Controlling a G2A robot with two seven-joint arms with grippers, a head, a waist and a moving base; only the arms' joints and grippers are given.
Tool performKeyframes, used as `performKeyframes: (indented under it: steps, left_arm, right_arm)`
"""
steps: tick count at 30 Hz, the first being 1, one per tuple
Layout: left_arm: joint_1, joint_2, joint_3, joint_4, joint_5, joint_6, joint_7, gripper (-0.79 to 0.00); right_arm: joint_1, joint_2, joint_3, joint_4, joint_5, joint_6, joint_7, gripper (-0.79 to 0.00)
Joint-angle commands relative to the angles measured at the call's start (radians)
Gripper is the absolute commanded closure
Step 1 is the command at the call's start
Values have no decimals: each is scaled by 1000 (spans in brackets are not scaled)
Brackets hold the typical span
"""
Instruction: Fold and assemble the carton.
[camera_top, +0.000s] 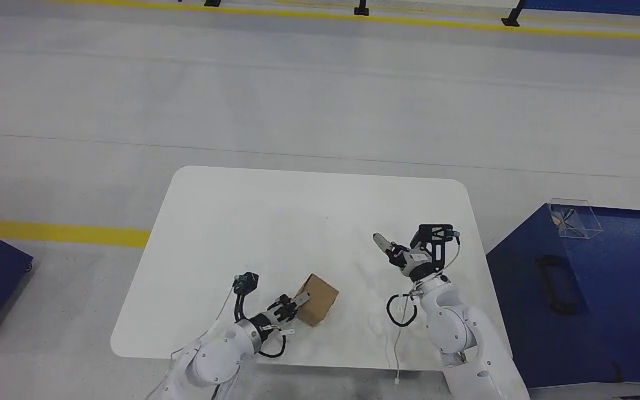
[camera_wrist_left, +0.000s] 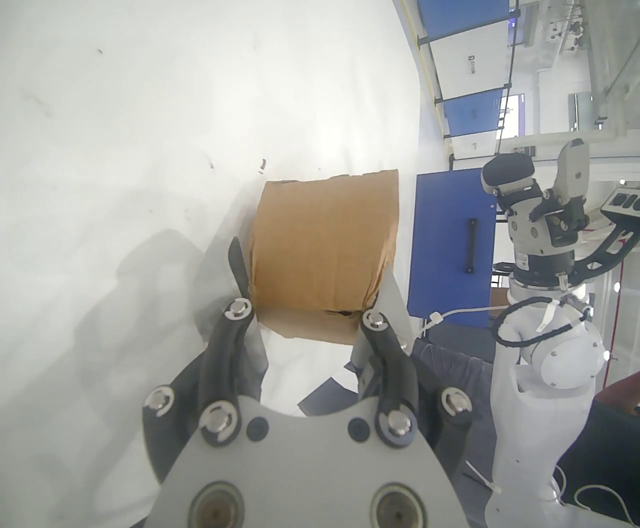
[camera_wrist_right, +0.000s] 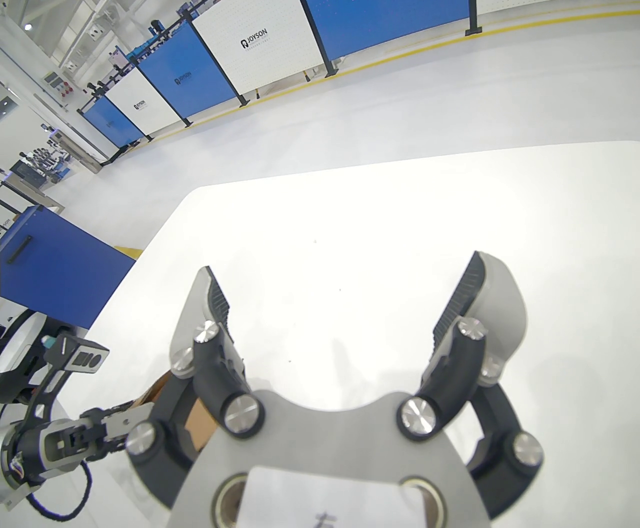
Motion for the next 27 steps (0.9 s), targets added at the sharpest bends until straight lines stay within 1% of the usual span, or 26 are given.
performKeyframes:
  steps: [1, 3, 4, 6, 7, 8, 9, 12, 14, 16, 20, 23, 27]
  left_arm:
    - [10, 3, -19, -18, -14, 9, 15, -785]
    - [27, 6, -39, -57, 14, 9, 72, -785]
    - [43, 8, -45, -89, 36, -14, 123, -785]
    - [84, 11, -47, -152, 159, -51, 264, -785]
    - [105, 13, -32, -184, 240, -82, 329, -576]
    - [124, 14, -17, -203, 323, -102, 388, -323]
    - [137, 15, 3, -214, 403, -116, 439, 0]
    - [144, 13, 71, -211, 593, -120, 517, 0]
    - [127, 9, 119, -188, 702, -90, 540, 0]
    - [104, 2, 162, -158, 756, -59, 543, 0]
    - [56, -12, 210, -103, 797, 9, 533, 0]
    - [31, -19, 224, -76, 792, 37, 517, 0]
    - [17, -25, 228, -55, 788, 59, 499, 0]
  right_arm:
    - [0, 0, 0, 0, 0, 0, 0, -785]
    - [0, 0, 0, 0, 0, 0, 0, -785]
    - [0, 0, 0, 0, 0, 0, 0, -785]
    - [0, 0, 0, 0, 0, 0, 0, -785]
    - [0, 0, 0, 0, 0, 0, 0, -785]
    - [0, 0, 0, 0, 0, 0, 0, -785]
    - [0, 0, 0, 0, 0, 0, 0, -785]
    - [0, 0, 0, 0, 0, 0, 0, -785]
    - [0, 0, 0, 0, 0, 0, 0, -785]
    - [0, 0, 0, 0, 0, 0, 0, -785]
    - [0, 0, 0, 0, 0, 0, 0, -785]
    - [0, 0, 0, 0, 0, 0, 0, -785]
    - [0, 0, 0, 0, 0, 0, 0, -785]
